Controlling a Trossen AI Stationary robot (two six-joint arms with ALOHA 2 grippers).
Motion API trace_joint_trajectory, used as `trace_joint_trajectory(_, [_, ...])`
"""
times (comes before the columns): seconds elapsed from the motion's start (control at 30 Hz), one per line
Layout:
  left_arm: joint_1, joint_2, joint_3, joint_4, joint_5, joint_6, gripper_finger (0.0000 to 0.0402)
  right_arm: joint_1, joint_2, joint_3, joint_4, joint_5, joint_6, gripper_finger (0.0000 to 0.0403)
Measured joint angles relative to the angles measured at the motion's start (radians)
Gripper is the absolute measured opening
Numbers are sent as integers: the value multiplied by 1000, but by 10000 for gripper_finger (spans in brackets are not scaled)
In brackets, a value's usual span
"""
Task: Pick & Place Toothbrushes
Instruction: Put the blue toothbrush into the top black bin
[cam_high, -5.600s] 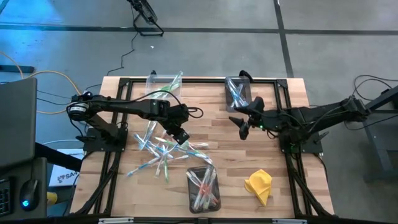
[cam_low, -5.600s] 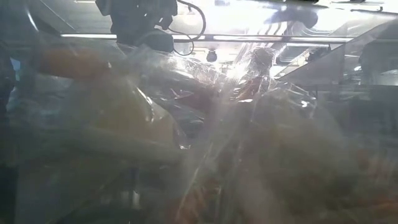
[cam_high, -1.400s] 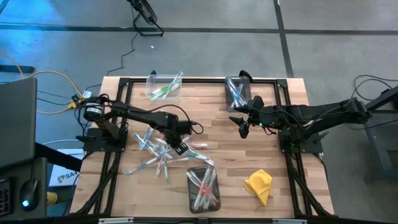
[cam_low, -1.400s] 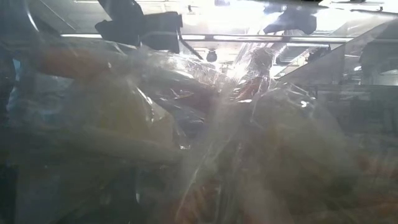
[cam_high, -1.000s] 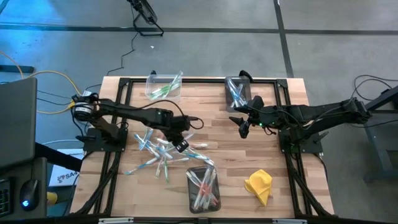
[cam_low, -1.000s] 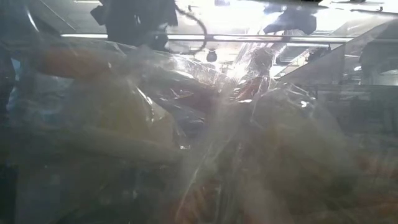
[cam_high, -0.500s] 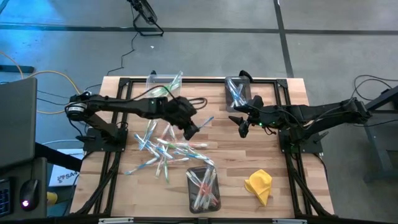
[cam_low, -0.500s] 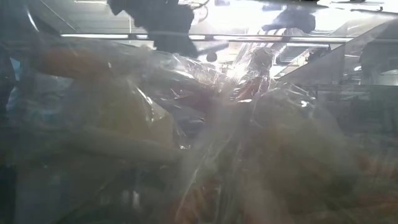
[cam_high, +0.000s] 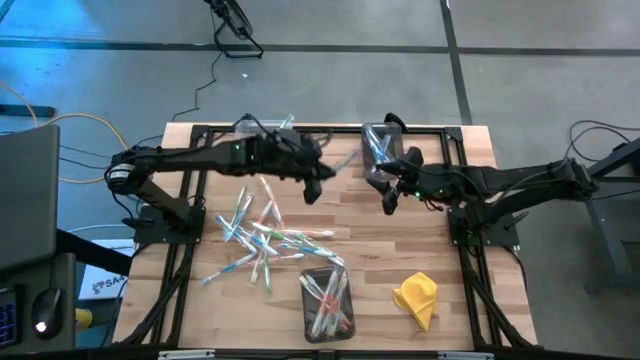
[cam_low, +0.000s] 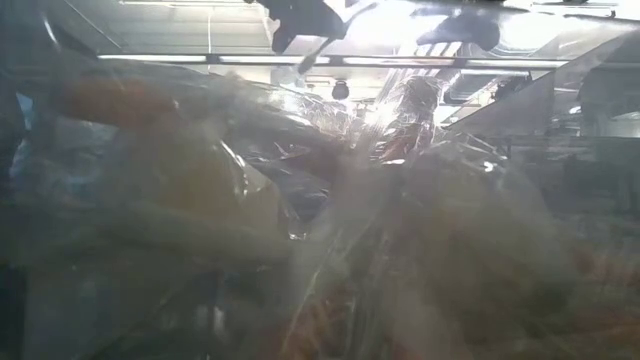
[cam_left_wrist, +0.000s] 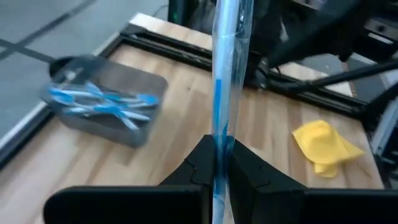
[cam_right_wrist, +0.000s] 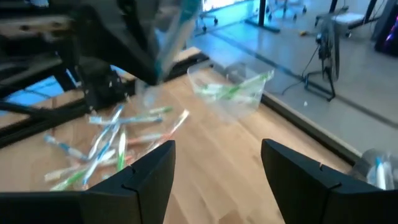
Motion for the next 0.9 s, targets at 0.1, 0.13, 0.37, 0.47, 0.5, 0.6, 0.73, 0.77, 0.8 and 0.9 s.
trace_joint_trajectory(0.1, [49, 0, 6, -2, 62, 9, 15, -21, 0, 0, 55, -12, -45, 230])
trace_joint_trajectory(0.13, [64, 0, 6, -3, 87, 9, 15, -25, 0, 0, 73, -14, -61, 230])
trace_joint_trajectory(0.37, [130, 10, 7, 83, 236, 38, 15, -69, 5, 0, 209, -111, -177, 230])
trace_joint_trajectory(0.47, [131, 18, 10, 146, 261, 67, 15, -103, 31, 0, 287, -174, -185, 230])
trace_joint_trajectory(0.5, [131, 20, 10, 156, 271, 77, 15, -115, 43, 0, 312, -185, -185, 230])
trace_joint_trajectory(0.6, [142, 22, 8, 185, 325, 124, 15, -144, 93, 0, 400, -226, -185, 230])
trace_joint_trajectory(0.73, [143, 21, 9, 183, 358, 140, 15, -173, 164, 0, 512, -275, -180, 230])
trace_joint_trajectory(0.77, [143, 22, 9, 181, 359, 148, 15, -178, 179, 0, 539, -282, -172, 230])
trace_joint_trajectory(0.8, [143, 22, 8, 184, 364, 159, 15, -183, 190, 0, 563, -285, -159, 230])
trace_joint_trajectory(0.9, [143, 21, 8, 187, 383, 166, 15, -189, 220, 0, 642, -306, -155, 230])
